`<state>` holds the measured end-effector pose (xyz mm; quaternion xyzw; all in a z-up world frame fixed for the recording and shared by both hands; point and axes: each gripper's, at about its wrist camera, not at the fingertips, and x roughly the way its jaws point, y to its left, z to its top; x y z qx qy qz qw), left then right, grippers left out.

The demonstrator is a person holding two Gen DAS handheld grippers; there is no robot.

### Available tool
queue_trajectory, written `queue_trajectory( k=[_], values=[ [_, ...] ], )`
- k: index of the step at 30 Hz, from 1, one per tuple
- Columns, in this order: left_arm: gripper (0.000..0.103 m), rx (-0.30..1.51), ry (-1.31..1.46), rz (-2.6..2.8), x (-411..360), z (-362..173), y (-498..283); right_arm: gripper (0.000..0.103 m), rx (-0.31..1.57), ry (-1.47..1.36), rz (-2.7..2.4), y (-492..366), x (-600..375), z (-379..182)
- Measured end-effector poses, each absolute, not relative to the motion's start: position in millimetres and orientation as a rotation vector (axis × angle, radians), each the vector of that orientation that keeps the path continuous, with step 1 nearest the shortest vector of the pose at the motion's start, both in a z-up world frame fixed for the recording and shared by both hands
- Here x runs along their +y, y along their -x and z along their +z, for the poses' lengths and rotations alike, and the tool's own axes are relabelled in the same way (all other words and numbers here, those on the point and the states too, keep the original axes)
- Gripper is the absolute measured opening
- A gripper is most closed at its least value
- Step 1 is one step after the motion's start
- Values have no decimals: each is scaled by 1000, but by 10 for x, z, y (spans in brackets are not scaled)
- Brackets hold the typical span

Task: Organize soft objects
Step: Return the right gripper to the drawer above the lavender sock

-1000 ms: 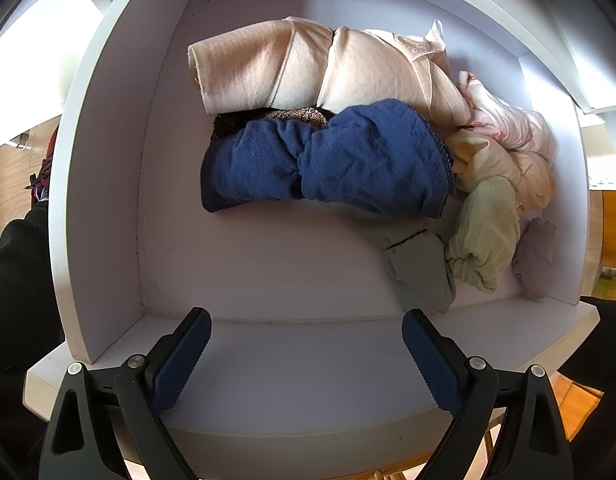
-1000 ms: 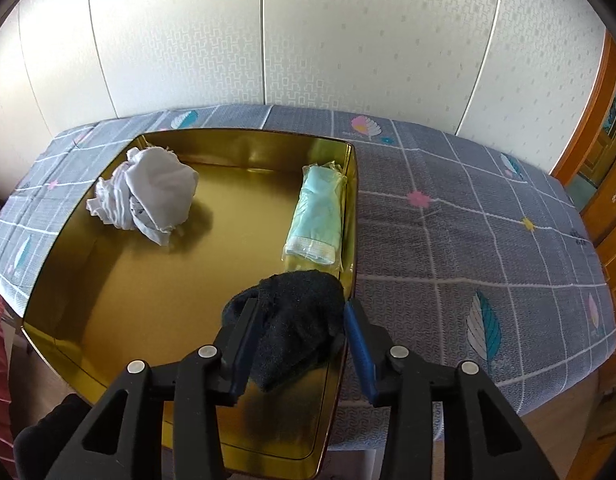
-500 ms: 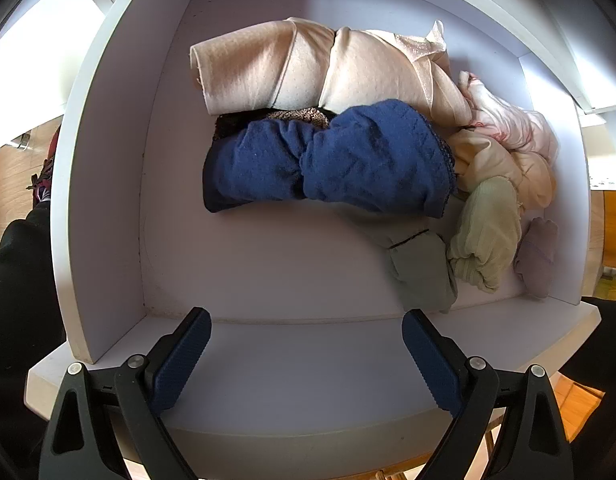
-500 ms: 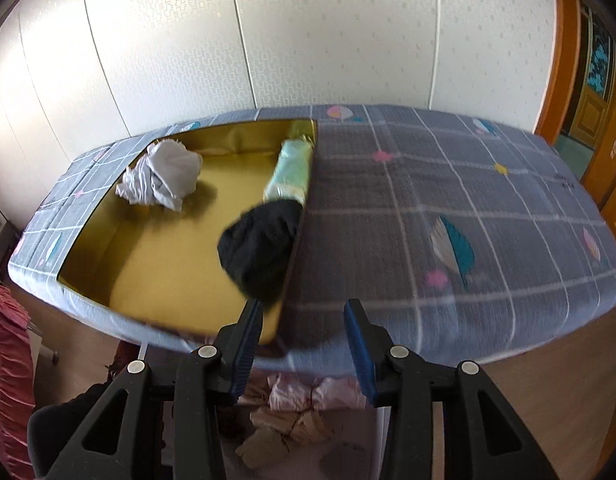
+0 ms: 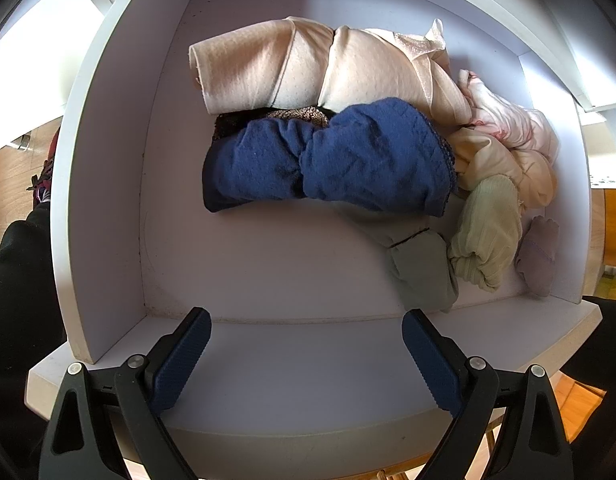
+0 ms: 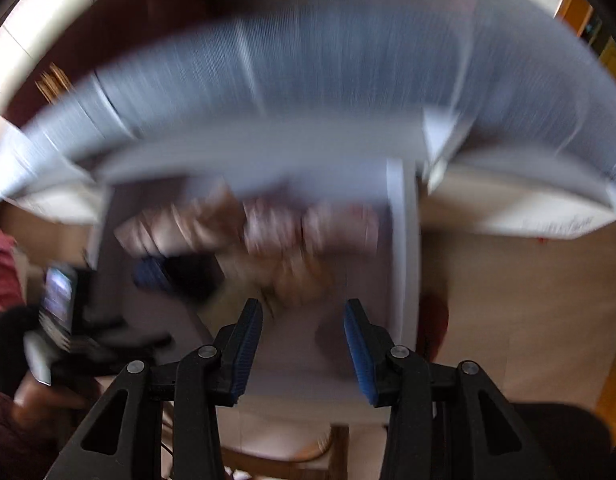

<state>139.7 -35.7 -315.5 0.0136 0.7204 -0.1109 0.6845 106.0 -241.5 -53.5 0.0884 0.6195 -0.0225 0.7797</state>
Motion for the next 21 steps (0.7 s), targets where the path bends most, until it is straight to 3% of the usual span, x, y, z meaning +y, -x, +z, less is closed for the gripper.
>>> queue_trajectory(
  k=[5,7,12,21],
  values=[
    [97,1614,-31,-249,-359,-3155,-1396,43,1544,-224,-115,-1092,-2414,-1188],
    [97,1613,-28,-250,-359,-3155,-1395,44,1566,-242,-151,-1112,-2466,-1293],
    [97,1612,-28,-251,-357,-3157,-1393,58,1610,-257,-187,-1126,-2508,-1503],
    [97,1572,-9,-252,-344,-3139,-1388,59,1663,-202,-241,-1021,-2523,-1777]
  ],
)
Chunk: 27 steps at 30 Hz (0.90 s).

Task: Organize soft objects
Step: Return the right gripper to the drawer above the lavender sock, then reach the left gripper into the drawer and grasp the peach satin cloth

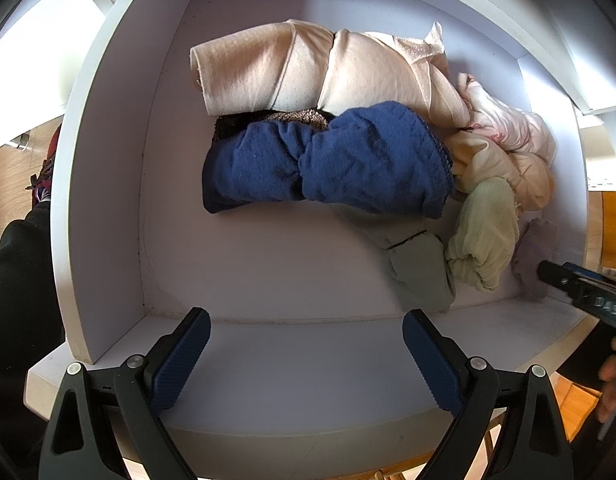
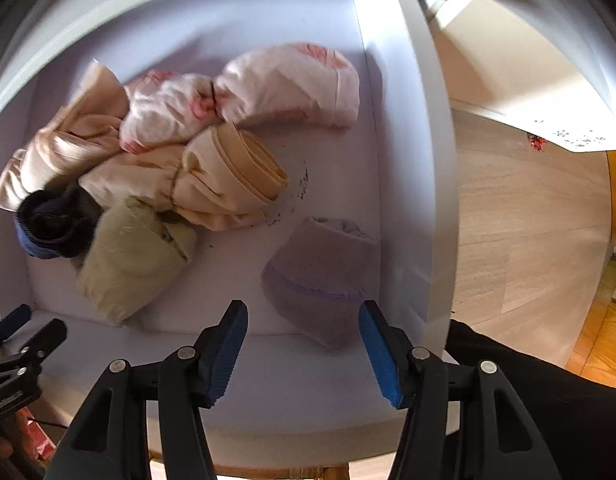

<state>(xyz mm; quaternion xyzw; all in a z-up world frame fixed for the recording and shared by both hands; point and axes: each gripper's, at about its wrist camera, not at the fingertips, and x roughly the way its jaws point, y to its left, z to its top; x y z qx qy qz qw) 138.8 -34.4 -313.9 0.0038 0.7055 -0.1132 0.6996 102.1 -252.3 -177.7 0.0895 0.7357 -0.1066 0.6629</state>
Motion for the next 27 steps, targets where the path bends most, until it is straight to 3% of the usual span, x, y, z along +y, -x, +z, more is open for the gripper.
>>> queue_trajectory(
  k=[11,16,20,27],
  values=[
    [97,1403,97,-270,-123,-2674,-1490,61,1758,-48,-258,-957,-2414,-2217],
    [96,1261,-139,-327,-318,-2395,-1627,64,1764,-54,-260,-966,-2468,-2218],
    [86,1131,-394,-409,-583,-2268,-1765,64,1763,-52,-250,-1034,-2436,-2293],
    [81,1063,-630,-523,-878,-2400,-2038,64,1760,-50,-244,-981,-2417,-2234]
  ],
)
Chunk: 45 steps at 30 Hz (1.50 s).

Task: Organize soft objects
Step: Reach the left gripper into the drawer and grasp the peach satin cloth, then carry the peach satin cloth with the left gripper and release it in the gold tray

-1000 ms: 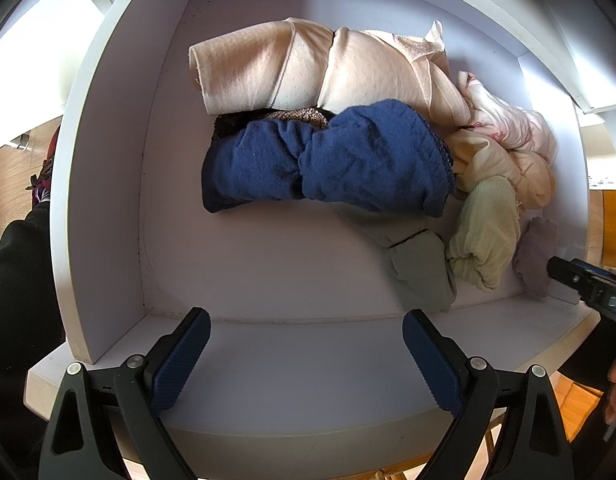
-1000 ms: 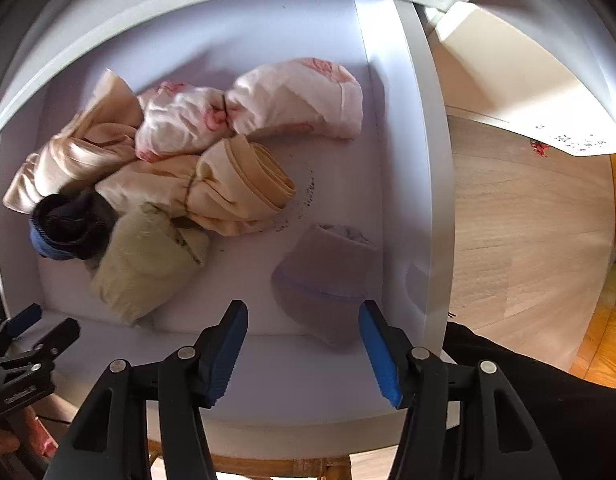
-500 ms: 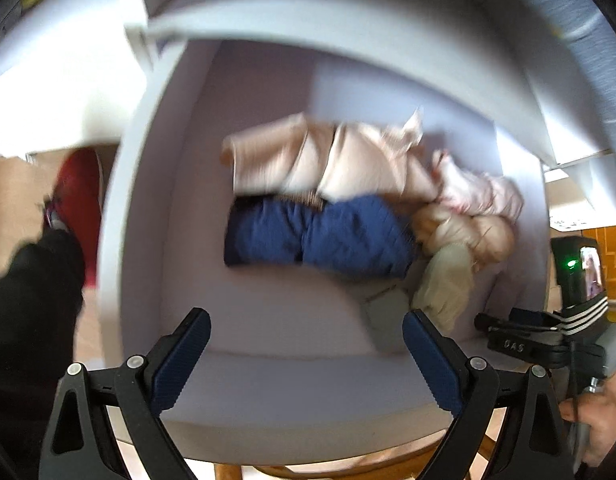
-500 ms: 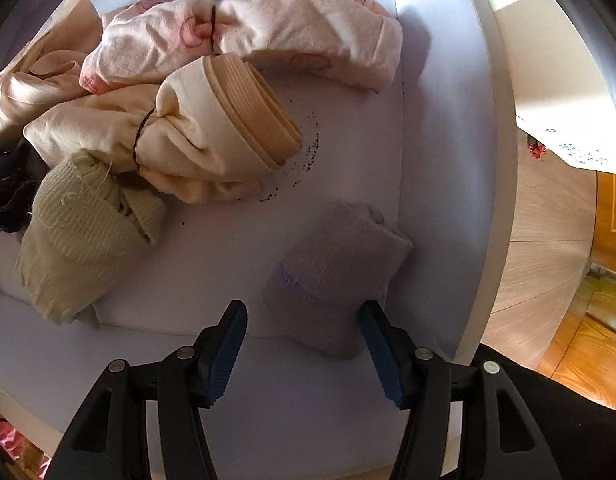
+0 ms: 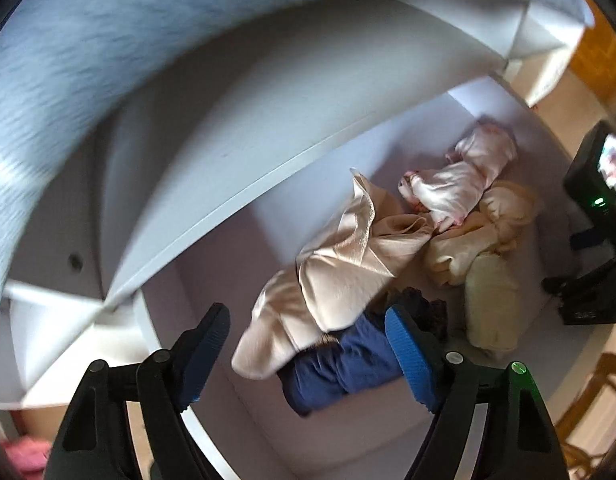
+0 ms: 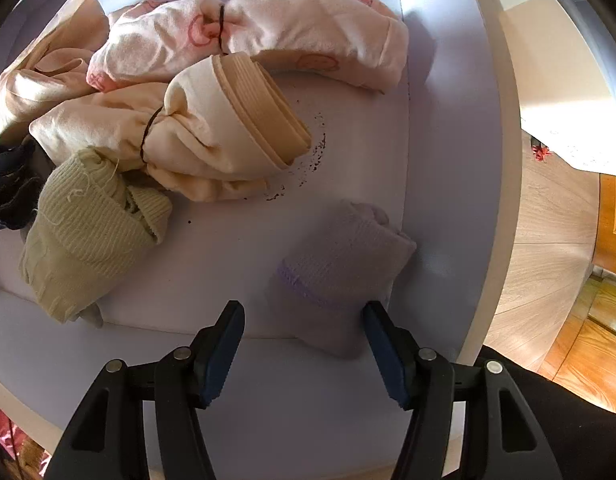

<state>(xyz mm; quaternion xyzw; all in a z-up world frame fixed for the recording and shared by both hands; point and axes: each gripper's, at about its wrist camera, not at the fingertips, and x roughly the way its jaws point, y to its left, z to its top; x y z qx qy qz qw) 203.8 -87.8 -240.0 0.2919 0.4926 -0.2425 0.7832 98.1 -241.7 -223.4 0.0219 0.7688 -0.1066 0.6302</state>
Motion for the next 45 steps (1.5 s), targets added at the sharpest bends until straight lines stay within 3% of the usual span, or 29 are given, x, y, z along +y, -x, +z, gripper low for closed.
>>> queue_trajectory(
  k=[14,16,18,20,25,35,45],
  values=[
    [85,1123,-767,-560,-1199,-2992,-2369,64,1761,-72,-211,-1054,-2324,-2145],
    [81,1121,-757,-552,-1194,-3010,-2369,64,1761,-76,-206,-1067,-2320,-2130],
    [68,1113,-743,-561,-1175,-2985,-2324,64,1762,-78,-202,-1082,-2301,-2113],
    [62,1119,-725,-559,-1128,-2944,-2290,64,1764,-65,-198,-1079,-2289,-2057],
    [56,1153,-655,-554,-1009,-2842,-2200,63,1760,-22,-205,-1097,-2179,-2027],
    [55,1116,-259,-586,-578,-2033,-1961,58,1746,33,-227,-1072,-2088,-1971],
    [55,909,46,-702,-23,-873,-1310,58,1755,85,-220,-1061,-2007,-1975]
  ],
)
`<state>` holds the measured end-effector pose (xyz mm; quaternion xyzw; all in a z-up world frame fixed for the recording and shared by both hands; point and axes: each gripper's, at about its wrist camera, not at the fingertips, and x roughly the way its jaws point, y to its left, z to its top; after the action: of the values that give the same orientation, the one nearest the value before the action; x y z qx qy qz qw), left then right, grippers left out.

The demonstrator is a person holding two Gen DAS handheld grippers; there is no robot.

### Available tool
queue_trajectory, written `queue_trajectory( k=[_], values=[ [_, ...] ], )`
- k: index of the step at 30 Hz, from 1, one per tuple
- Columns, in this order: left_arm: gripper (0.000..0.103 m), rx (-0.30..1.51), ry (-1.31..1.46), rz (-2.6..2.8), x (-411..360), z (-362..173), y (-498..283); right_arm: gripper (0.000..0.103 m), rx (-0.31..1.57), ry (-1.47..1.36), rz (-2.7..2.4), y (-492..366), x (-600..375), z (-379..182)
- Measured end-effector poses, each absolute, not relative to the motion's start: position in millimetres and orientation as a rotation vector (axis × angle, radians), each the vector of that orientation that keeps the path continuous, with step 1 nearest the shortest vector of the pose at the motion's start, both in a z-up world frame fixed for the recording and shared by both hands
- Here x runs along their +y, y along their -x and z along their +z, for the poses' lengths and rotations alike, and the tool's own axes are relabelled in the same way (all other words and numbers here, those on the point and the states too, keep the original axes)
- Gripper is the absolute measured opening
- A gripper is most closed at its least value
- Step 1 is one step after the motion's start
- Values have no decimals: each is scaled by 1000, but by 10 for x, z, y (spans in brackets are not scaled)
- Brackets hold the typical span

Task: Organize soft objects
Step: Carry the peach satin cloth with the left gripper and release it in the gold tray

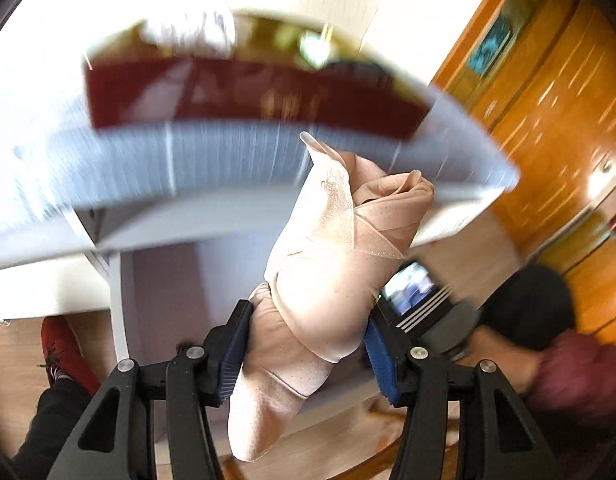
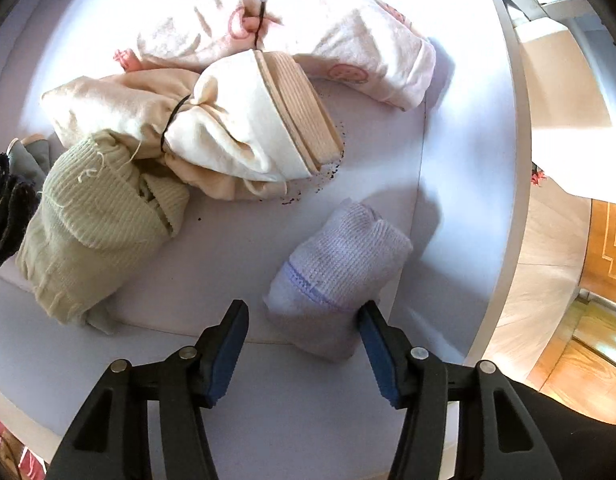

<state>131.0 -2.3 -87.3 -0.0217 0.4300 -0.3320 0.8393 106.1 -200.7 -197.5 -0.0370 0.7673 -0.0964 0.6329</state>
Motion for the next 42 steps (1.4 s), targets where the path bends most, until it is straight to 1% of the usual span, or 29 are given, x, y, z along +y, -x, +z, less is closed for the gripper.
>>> queue_trajectory(
  k=[1,5,8,13,18,22,30,37,38,41,42],
  values=[
    [55,880,72,-707,53,-738,-1238,58,1755,80,-223,-1065,-2009,-1965],
    [56,785,133,-715,91,-241,-1375,58,1755,70,-223,-1092,-2035,-1927],
    [56,744,152,-690,133,169,-1624,58,1751,71,-216,-1119,-2021,-1881],
    [57,706,45,-583,30,465,-2106,58,1747,57,-221,-1107,-2091,-1894],
    [57,764,-29,-491,-150,448,-2627,58,1747,49,-223,-1120,-2128,-1880],
    [57,842,-81,-418,-289,218,-2995,58,1748,37,-219,-1164,-2215,-1885],
    [56,883,-274,-396,-577,-142,-3177,58,1741,44,-200,-1226,-2208,-1816],
    [57,898,-318,-306,-588,-254,-3328,55,1735,41,-205,-1231,-2198,-1749],
    [58,898,-317,-298,-591,-255,-3356,55,1734,42,-204,-1227,-2200,-1747],
    [66,889,-327,-277,-620,-282,-3407,55,1731,48,-204,-1209,-2187,-1751],
    [66,885,-322,-277,-624,-281,-3393,55,1731,47,-205,-1204,-2187,-1747]
  ],
)
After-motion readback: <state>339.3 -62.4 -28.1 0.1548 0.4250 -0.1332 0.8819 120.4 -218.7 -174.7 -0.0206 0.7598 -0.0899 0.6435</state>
